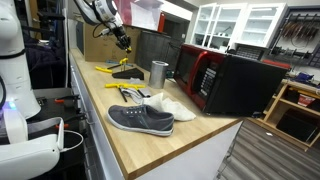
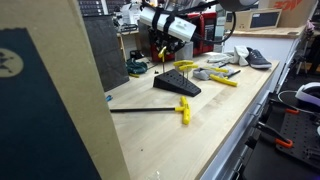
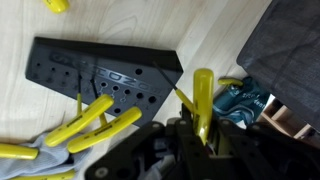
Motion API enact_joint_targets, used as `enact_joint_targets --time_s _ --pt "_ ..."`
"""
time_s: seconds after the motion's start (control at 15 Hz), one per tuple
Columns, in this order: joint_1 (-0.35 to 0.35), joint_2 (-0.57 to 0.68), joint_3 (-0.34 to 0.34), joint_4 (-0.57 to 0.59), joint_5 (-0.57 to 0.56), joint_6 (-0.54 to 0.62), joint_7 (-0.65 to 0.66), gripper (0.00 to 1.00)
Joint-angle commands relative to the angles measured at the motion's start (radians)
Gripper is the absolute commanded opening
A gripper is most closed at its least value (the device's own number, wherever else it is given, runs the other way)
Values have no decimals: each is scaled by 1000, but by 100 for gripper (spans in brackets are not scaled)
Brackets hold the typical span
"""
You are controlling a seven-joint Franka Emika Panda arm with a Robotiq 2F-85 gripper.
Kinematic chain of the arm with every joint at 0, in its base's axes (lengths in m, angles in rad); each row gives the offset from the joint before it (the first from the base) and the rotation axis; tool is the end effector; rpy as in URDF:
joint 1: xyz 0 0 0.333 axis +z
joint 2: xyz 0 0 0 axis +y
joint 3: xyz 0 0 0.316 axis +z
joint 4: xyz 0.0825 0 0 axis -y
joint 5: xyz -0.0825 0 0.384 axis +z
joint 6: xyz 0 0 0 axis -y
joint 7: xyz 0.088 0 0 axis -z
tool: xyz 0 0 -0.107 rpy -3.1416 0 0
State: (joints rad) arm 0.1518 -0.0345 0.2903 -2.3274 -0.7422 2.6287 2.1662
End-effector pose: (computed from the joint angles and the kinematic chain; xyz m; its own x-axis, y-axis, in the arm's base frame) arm 0.4705 0.2412 0.3820 0.3337 -0.8788 0.3410 -0.7867 -0.4589 -0.4128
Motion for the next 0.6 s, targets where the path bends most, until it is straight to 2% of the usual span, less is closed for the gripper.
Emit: enact_joint_targets --time_s 0.0,0.53 --pt "-13 -15 -4 2 -122 17 101 4" --pt "-19 -49 -1 -13 -164 -20 80 4"
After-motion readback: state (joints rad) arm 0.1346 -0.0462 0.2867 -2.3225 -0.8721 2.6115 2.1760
